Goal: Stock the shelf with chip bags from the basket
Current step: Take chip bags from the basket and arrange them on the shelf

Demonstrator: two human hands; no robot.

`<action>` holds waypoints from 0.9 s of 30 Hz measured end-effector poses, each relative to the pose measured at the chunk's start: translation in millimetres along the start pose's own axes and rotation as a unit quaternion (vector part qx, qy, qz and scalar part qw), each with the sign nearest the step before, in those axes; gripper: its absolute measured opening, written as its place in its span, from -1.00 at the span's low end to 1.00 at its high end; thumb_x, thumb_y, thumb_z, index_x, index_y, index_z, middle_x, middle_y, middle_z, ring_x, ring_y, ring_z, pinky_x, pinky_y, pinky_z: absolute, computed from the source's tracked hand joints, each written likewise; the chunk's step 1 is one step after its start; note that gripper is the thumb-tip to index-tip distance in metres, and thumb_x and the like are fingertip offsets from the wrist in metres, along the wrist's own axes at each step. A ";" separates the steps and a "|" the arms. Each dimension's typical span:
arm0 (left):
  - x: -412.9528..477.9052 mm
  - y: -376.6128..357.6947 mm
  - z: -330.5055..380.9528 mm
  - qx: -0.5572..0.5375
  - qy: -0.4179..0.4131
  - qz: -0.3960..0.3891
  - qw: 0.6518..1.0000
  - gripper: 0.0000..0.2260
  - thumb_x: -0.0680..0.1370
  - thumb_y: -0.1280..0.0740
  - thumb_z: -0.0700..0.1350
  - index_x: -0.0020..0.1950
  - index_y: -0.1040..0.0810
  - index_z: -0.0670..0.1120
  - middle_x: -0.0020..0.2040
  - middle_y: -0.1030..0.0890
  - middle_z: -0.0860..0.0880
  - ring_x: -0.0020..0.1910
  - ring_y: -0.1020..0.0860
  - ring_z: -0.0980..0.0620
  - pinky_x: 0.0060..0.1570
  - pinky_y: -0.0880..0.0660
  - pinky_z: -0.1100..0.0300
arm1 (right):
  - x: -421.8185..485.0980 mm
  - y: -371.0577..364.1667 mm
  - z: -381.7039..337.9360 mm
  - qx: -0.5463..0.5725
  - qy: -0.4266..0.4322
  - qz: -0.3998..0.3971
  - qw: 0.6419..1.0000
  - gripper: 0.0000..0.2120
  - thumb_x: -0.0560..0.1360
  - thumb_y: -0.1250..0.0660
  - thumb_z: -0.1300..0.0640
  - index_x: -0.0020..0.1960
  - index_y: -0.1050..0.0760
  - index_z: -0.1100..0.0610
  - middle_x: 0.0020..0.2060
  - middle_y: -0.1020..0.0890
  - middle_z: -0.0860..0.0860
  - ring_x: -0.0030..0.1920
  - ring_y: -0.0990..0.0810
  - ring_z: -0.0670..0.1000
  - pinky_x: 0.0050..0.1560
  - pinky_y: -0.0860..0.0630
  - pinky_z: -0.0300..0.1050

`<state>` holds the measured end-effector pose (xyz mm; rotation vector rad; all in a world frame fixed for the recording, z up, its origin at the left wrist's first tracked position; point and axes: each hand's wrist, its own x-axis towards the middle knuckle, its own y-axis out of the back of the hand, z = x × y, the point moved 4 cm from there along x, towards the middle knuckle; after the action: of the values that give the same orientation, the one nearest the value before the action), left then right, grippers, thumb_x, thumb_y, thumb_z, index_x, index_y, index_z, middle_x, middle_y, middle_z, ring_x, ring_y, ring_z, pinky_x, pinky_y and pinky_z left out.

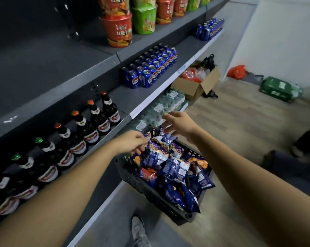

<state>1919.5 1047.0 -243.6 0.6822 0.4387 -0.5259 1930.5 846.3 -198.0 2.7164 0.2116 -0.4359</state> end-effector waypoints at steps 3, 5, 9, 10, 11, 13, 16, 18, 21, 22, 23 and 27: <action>47.8 20.3 -12.3 0.008 0.001 -0.029 1.000 -0.78 0.66 -0.23 0.02 0.01 -0.55 -0.10 -0.04 -0.69 -0.10 -0.16 -0.64 0.01 -0.31 -0.43 0.22 | 38.5 -6.8 10.2 0.008 -0.036 0.010 0.999 -0.67 0.69 -0.18 -0.02 0.27 -0.50 0.21 -0.04 -0.68 0.10 -0.11 -0.68 0.10 -0.22 -0.55 -0.11; 71.1 28.6 -19.8 0.009 0.012 -0.045 0.999 -0.80 0.66 -0.24 0.03 0.00 -0.54 -0.07 -0.04 -0.69 -0.10 -0.14 -0.65 0.00 -0.30 -0.44 0.22 | 57.5 -10.2 21.4 0.021 -0.058 0.020 0.998 -0.66 0.69 -0.18 -0.02 0.25 -0.52 0.22 0.02 -0.68 0.15 -0.08 -0.68 0.13 -0.16 -0.59 -0.05; 104.6 30.7 -35.1 0.019 0.029 -0.082 0.996 -0.80 0.65 -0.25 0.04 0.01 -0.56 -0.05 -0.06 -0.69 -0.09 -0.18 -0.64 0.00 -0.18 -0.48 0.13 | 83.5 -13.5 45.7 0.028 -0.095 0.026 0.995 -0.66 0.69 -0.18 -0.04 0.22 -0.53 0.20 0.02 -0.70 0.14 -0.11 -0.69 0.07 -0.01 -0.63 0.07; 110.7 29.9 -38.0 0.022 0.034 -0.089 0.995 -0.80 0.65 -0.25 0.04 0.01 -0.56 -0.06 -0.06 -0.69 -0.09 -0.18 -0.63 0.00 -0.17 -0.48 0.12 | 87.8 -13.5 50.3 0.031 -0.101 0.030 0.994 -0.67 0.69 -0.17 -0.04 0.21 -0.52 0.20 0.00 -0.70 0.14 -0.12 -0.69 0.06 -0.05 -0.63 0.04; 117.8 29.2 -40.2 0.021 0.037 -0.092 0.995 -0.80 0.65 -0.25 0.03 0.02 -0.56 -0.07 -0.07 -0.69 -0.09 -0.19 -0.63 0.01 -0.17 -0.48 0.12 | 92.9 -13.4 55.1 0.034 -0.107 0.032 0.993 -0.68 0.69 -0.17 -0.03 0.21 -0.52 0.19 -0.01 -0.70 0.13 -0.13 -0.69 0.05 -0.10 -0.63 0.01; 128.4 28.6 -41.7 0.016 0.041 -0.092 0.995 -0.79 0.65 -0.25 0.03 0.03 -0.56 -0.08 -0.07 -0.68 -0.10 -0.20 -0.62 0.01 -0.18 -0.48 0.13 | 102.8 -12.4 64.6 0.039 -0.116 0.030 0.992 -0.69 0.70 -0.17 -0.04 0.21 -0.52 0.16 -0.01 -0.70 0.11 -0.10 -0.70 0.07 -0.09 -0.63 0.02; 138.8 21.3 -49.5 0.015 0.056 -0.093 0.994 -0.83 0.65 -0.25 0.02 0.02 -0.55 -0.05 -0.06 -0.68 -0.08 -0.18 -0.62 0.01 -0.19 -0.47 0.16 | 114.1 -12.0 80.7 0.047 -0.128 0.032 0.990 -0.70 0.70 -0.17 -0.04 0.22 -0.51 0.15 0.02 -0.70 0.13 -0.05 -0.70 0.11 0.03 -0.62 0.09; 146.4 11.4 -61.2 0.024 0.074 -0.100 0.992 -0.83 0.65 -0.26 0.02 0.04 -0.55 -0.06 -0.05 -0.67 -0.08 -0.14 -0.62 -0.01 -0.19 -0.48 0.16 | 119.4 -13.5 94.7 0.052 -0.140 0.039 0.988 -0.68 0.70 -0.17 0.00 0.24 -0.51 0.21 0.03 -0.69 0.18 -0.11 -0.67 0.10 -0.07 -0.61 -0.06; 159.7 -2.8 -78.6 0.044 0.087 -0.092 0.991 -0.82 0.61 -0.31 0.07 0.06 -0.53 -0.02 0.03 -0.64 -0.06 -0.06 -0.62 -0.07 -0.14 -0.49 0.12 | 125.0 -23.8 123.0 0.047 -0.166 0.042 0.984 -0.66 0.70 -0.18 0.06 0.21 -0.52 0.33 0.06 -0.67 0.27 -0.11 -0.61 0.11 -0.29 -0.52 -0.30; 164.1 -7.2 -82.6 0.046 0.091 -0.087 0.991 -0.79 0.60 -0.32 0.09 0.10 -0.52 -0.02 0.07 -0.61 -0.05 -0.04 -0.60 -0.05 -0.11 -0.49 0.15 | 128.1 -28.8 135.3 0.047 -0.176 0.036 0.983 -0.66 0.70 -0.19 0.06 0.18 -0.54 0.33 0.06 -0.67 0.29 -0.09 -0.62 0.14 -0.19 -0.56 -0.24; 168.6 -12.2 -86.6 0.043 0.098 -0.084 0.991 -0.72 0.59 -0.34 0.10 0.18 -0.50 -0.04 0.14 -0.58 -0.05 0.00 -0.58 -0.01 -0.08 -0.47 0.16 | 131.8 -34.0 148.1 0.043 -0.184 0.029 0.982 -0.67 0.69 -0.20 0.04 0.15 -0.55 0.31 0.06 -0.68 0.29 -0.06 -0.64 0.17 -0.03 -0.60 -0.13; 186.2 -34.9 -109.6 0.022 0.129 -0.091 0.987 -0.32 0.51 -0.43 0.14 0.51 -0.27 -0.10 0.47 -0.38 -0.09 0.35 -0.45 -0.06 0.28 -0.43 0.09 | 143.3 -49.9 192.0 -0.001 -0.215 0.018 0.977 -0.63 0.66 -0.25 -0.05 0.22 -0.56 0.23 0.14 -0.67 0.16 0.13 -0.62 0.15 0.29 -0.52 0.10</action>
<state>2022.1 1041.8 -436.8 0.7599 0.7400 -0.6230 2003.1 829.5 -431.1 2.5403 0.0423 -0.9902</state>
